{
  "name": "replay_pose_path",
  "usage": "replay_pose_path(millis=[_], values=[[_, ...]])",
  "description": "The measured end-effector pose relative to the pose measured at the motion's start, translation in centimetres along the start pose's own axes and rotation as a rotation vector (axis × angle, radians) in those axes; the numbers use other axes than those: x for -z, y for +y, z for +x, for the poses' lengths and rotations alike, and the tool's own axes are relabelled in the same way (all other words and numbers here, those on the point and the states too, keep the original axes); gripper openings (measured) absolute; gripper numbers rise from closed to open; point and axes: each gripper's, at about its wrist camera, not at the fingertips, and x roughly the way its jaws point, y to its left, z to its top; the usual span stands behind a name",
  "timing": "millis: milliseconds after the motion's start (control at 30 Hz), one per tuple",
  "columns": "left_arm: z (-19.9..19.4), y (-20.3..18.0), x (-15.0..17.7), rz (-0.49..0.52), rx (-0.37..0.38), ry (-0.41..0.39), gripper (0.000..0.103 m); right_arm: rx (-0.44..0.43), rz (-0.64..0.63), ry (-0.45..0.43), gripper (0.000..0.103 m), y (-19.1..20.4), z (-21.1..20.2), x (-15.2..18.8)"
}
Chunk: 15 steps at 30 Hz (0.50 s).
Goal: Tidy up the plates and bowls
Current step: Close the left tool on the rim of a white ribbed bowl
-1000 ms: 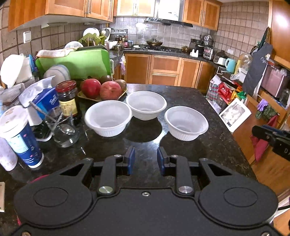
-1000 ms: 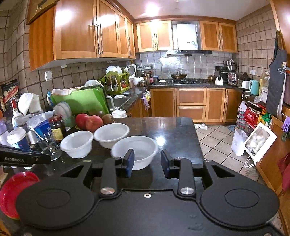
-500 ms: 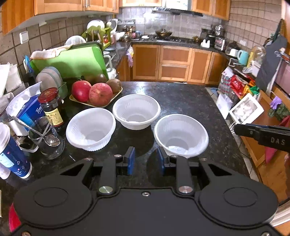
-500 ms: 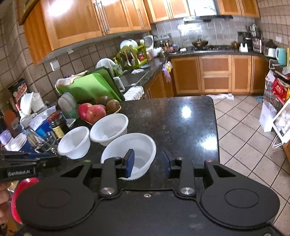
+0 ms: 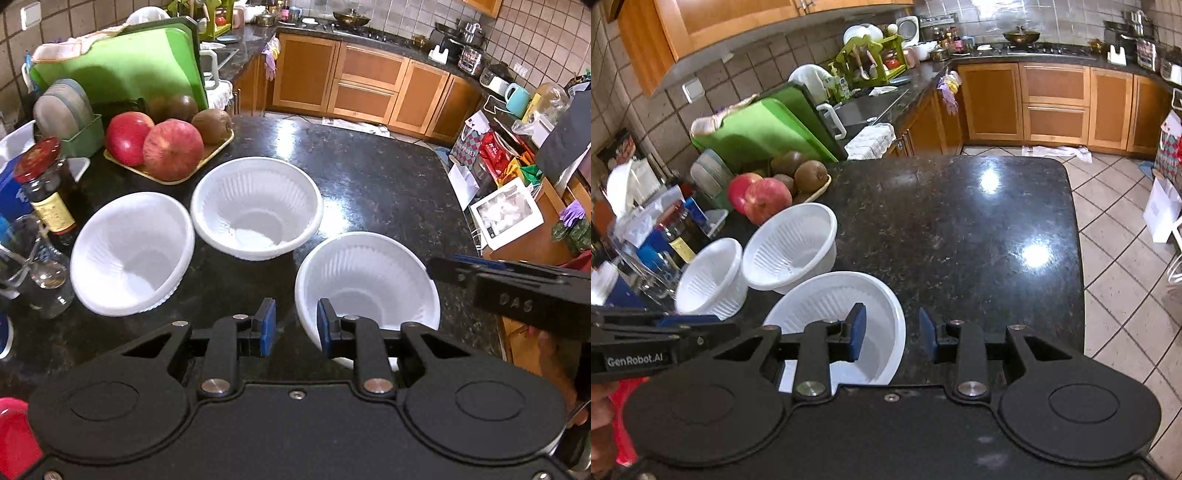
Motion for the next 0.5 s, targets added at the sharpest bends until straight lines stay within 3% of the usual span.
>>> replay_pose_path(millis=[300, 500], values=[[1.6, -0.4, -1.1, 0.016, -0.003, 0.039, 0.032, 0.004, -0.041, 0.058, 0.035, -0.2, 2.2, -0.1], [3.2, -1.3, -1.4, 0.045, -0.005, 0.082, 0.032, -0.005, -0.047, 0.116, 0.024, -0.1, 3.8, 0.2]])
